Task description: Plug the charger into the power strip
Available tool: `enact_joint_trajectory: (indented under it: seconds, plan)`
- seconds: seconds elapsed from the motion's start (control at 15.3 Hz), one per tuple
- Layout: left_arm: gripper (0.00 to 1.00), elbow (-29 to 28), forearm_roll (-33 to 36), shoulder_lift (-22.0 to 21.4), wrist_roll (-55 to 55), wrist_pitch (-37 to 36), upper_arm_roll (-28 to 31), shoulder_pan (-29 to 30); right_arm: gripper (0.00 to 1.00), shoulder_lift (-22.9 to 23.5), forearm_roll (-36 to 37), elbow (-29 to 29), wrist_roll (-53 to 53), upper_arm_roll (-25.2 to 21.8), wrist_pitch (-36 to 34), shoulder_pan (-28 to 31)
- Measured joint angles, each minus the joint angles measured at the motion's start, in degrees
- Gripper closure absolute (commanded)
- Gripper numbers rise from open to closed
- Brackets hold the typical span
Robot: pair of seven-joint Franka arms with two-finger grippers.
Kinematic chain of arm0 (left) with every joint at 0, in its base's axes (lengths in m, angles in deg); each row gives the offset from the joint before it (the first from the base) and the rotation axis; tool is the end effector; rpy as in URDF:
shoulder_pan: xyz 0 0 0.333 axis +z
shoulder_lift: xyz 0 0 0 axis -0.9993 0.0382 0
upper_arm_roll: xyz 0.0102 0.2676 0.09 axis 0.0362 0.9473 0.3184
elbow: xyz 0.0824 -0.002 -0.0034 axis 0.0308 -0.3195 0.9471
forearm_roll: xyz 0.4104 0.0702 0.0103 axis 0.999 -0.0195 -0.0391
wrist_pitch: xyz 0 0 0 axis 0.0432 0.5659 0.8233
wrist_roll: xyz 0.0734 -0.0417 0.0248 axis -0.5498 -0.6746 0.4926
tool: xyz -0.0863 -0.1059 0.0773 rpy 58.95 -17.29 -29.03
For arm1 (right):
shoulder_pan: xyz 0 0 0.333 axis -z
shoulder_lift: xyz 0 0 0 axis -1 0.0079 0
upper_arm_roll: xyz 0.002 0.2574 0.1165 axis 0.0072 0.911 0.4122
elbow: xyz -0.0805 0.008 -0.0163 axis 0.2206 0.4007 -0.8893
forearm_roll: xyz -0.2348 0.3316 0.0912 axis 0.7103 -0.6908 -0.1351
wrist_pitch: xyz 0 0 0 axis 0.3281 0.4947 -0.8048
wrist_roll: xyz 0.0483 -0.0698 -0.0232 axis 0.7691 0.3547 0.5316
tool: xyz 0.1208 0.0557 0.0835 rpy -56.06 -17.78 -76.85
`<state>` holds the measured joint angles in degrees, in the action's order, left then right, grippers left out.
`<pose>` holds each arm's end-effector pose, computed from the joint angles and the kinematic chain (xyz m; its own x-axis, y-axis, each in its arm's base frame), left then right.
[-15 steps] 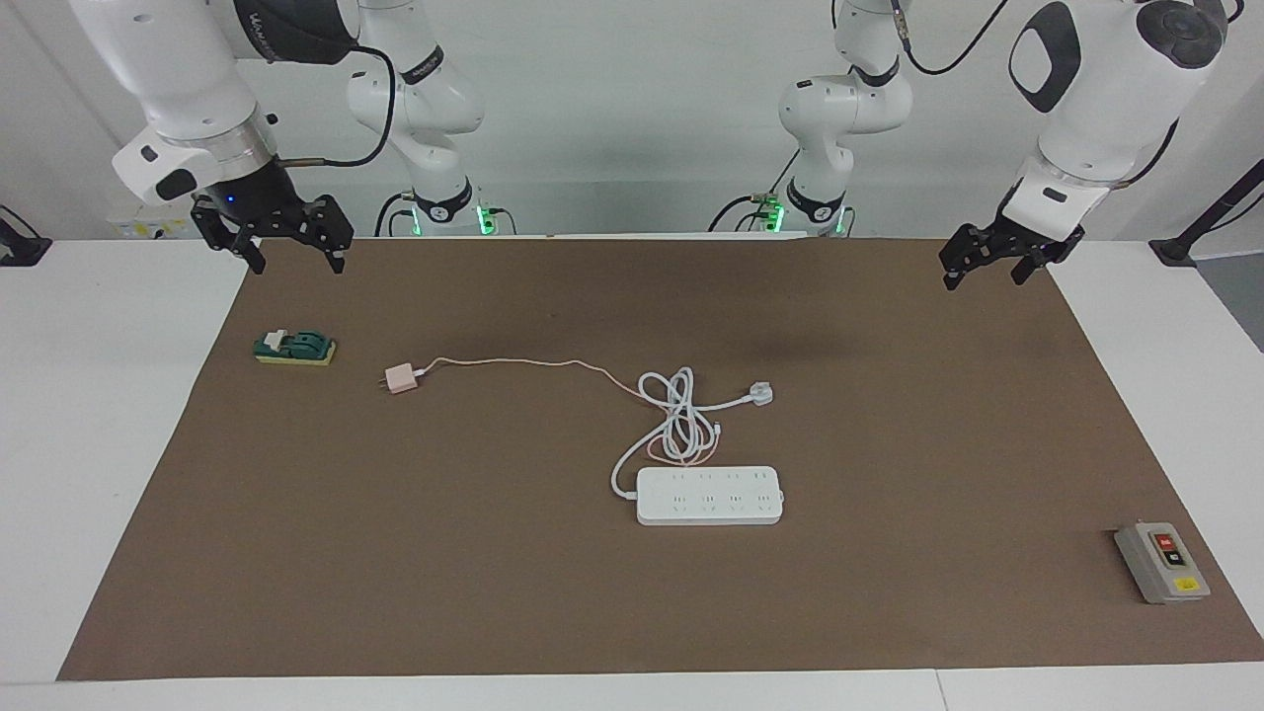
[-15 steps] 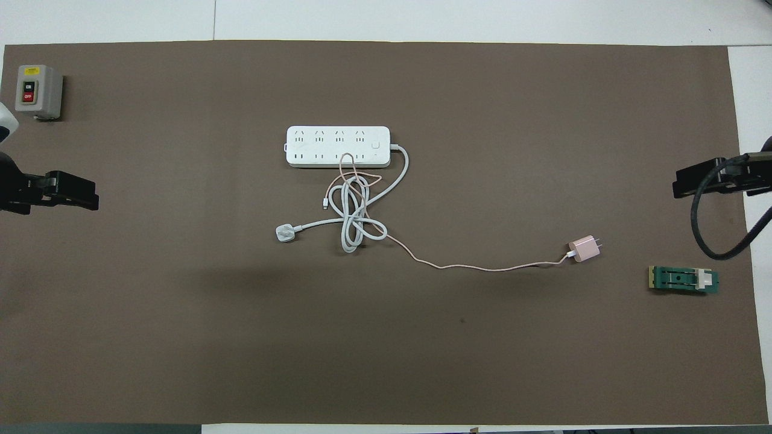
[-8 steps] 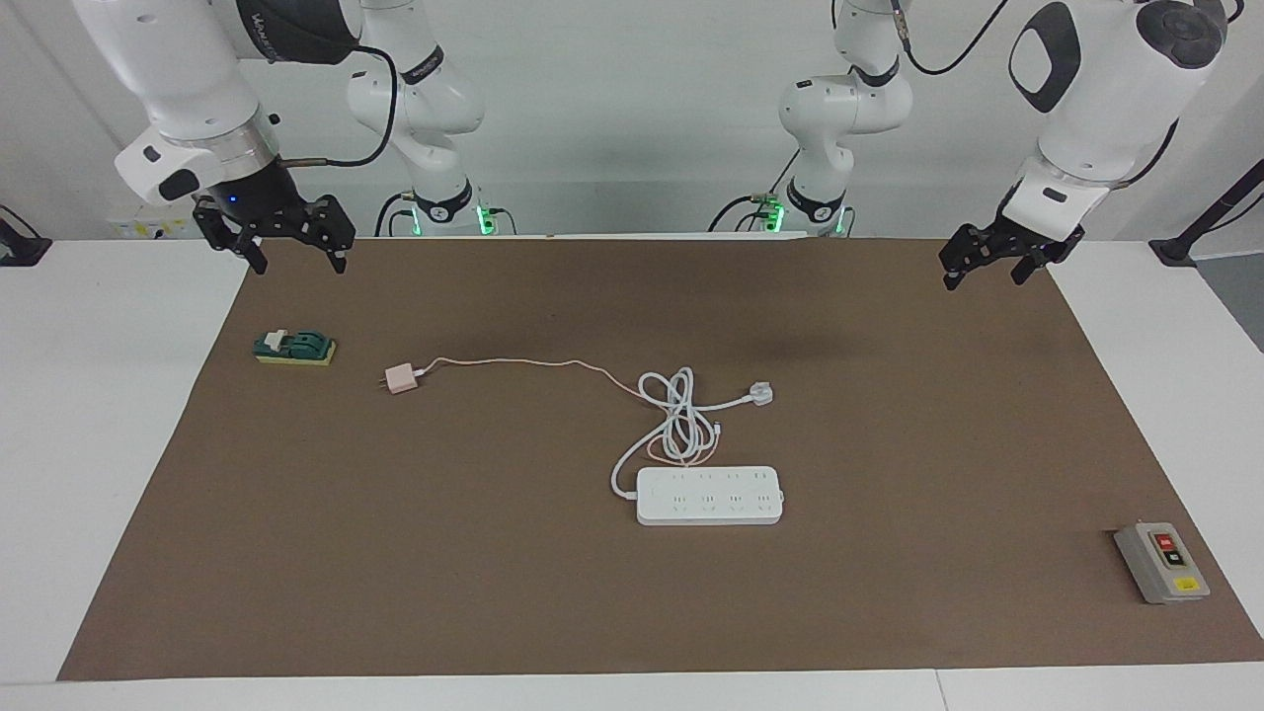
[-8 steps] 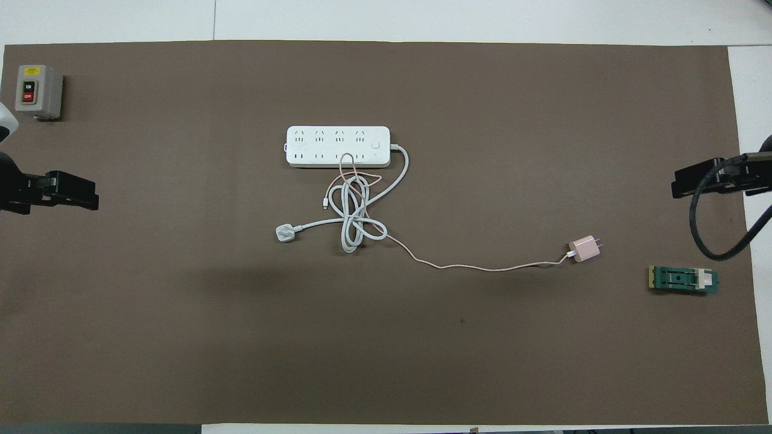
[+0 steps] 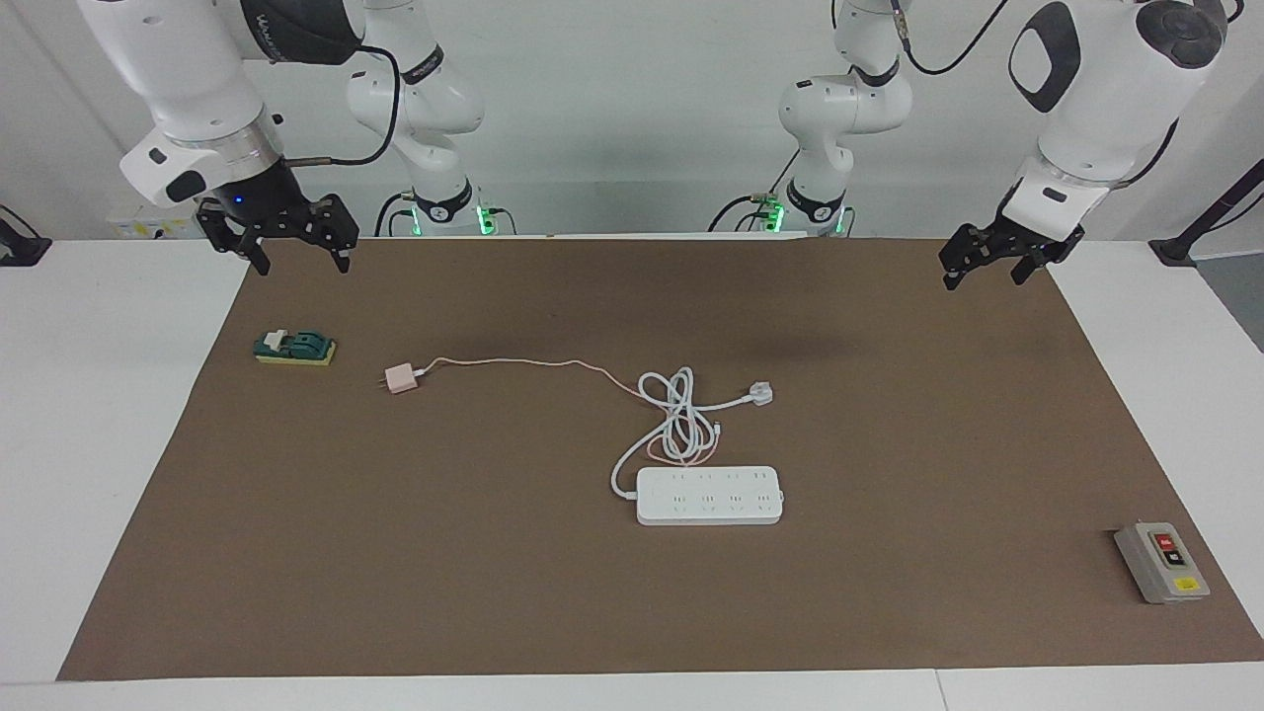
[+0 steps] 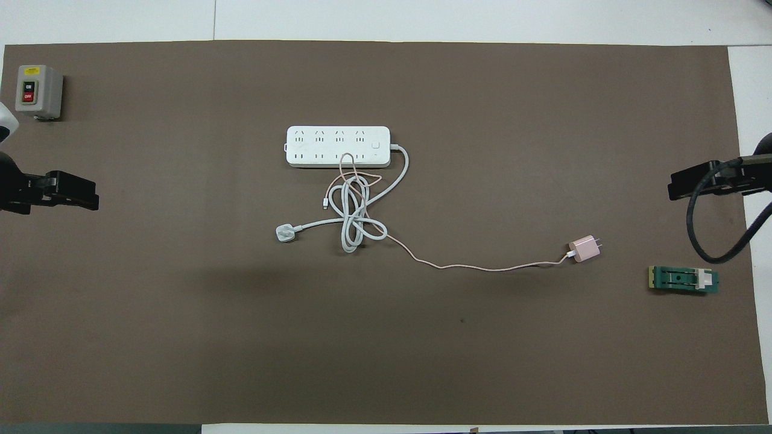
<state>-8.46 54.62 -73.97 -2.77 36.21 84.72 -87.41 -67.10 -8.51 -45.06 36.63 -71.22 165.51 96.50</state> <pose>0.5631 -0.0199 0.4995 0.9984 -0.0133 -0.0541 -0.0150 -0.9994 -0.0301 0.5670 -0.0094 0.5343 0.9988 0.0333 -0.0360 0.0340 -0.9992 0.0186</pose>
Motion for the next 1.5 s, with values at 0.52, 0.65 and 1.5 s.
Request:
enact_joint_trajectory:
  seconds: [0.52,0.65,1.5]
  plan:
    - [0.0,0.0,0.0,0.0,0.0,0.0,0.0,0.0,0.0,3.5,-12.5,-6.7,15.2,-0.5,0.0,7.9]
    - [0.0,0.0,0.0,0.0,0.0,0.0,0.0,0.0,0.0,6.0,-15.8,-8.4,20.7,-0.7,0.4,9.8]
    - [0.0,0.0,0.0,0.0,0.2,0.0,-0.4,-0.1,0.0,20.6,-30.9,-20.5,32.9,-0.9,8.1,18.2]
